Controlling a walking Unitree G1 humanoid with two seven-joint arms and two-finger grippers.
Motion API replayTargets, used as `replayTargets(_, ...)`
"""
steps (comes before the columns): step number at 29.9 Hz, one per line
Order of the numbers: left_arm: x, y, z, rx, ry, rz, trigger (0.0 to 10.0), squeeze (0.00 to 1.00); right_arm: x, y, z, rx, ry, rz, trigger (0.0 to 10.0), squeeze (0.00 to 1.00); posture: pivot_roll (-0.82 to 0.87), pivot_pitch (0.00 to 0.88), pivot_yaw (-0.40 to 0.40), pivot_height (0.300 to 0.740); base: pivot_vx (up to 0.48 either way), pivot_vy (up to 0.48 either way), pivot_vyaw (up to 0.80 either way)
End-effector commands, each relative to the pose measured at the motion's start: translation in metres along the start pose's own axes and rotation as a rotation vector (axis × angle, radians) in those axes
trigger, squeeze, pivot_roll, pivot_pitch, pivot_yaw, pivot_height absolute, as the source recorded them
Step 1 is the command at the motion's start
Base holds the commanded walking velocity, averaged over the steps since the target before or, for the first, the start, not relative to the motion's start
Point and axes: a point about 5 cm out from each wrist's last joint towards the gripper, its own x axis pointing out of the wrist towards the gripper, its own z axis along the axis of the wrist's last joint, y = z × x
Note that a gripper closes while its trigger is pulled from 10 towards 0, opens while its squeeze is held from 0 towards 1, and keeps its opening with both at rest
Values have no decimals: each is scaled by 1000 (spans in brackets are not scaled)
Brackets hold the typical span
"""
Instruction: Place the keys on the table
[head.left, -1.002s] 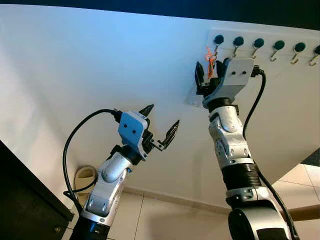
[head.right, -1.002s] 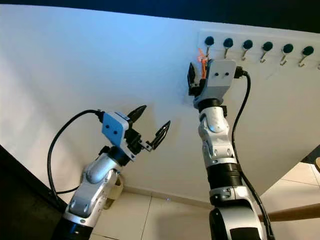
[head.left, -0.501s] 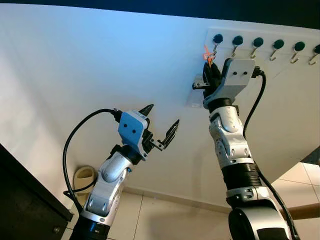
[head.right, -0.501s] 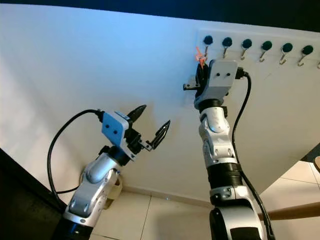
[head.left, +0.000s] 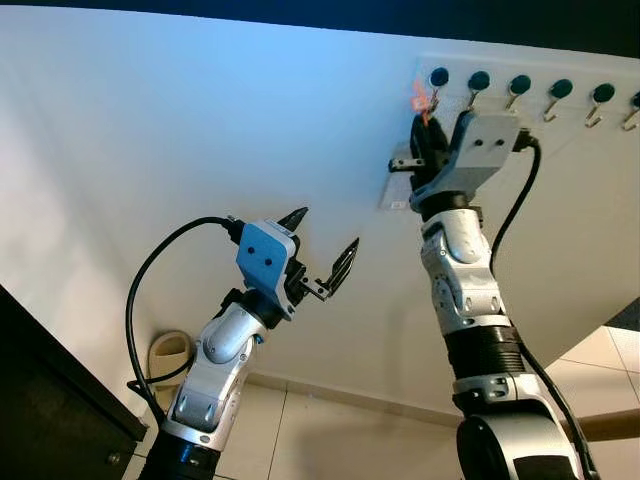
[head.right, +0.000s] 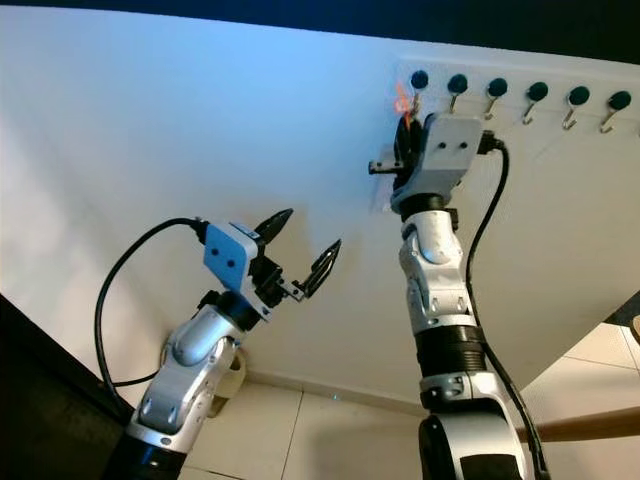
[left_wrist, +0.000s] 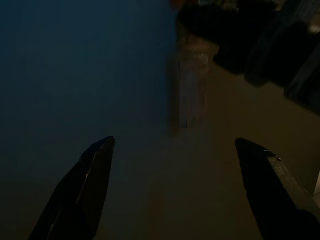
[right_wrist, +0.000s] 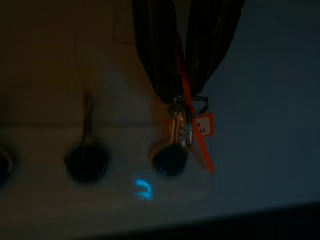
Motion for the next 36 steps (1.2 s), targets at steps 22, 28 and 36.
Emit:
replayTargets(22,0,-6,3,-6,-6,-23,10000,0,-19,13,9,60,-5,32,0,0,48,122,-29,740,0,0,0)
replayTargets(28,0,-6,4,-4,-6,-25,10000,0,-19,14,13,68,-5,38,0,0,47,123,-26,740,0,0,0)
replayTargets(36,1,-6,5,-3,-5,-29,10000,0,-9,21,23,108,1,86,0,0,47,129,-24,740,0,0,0)
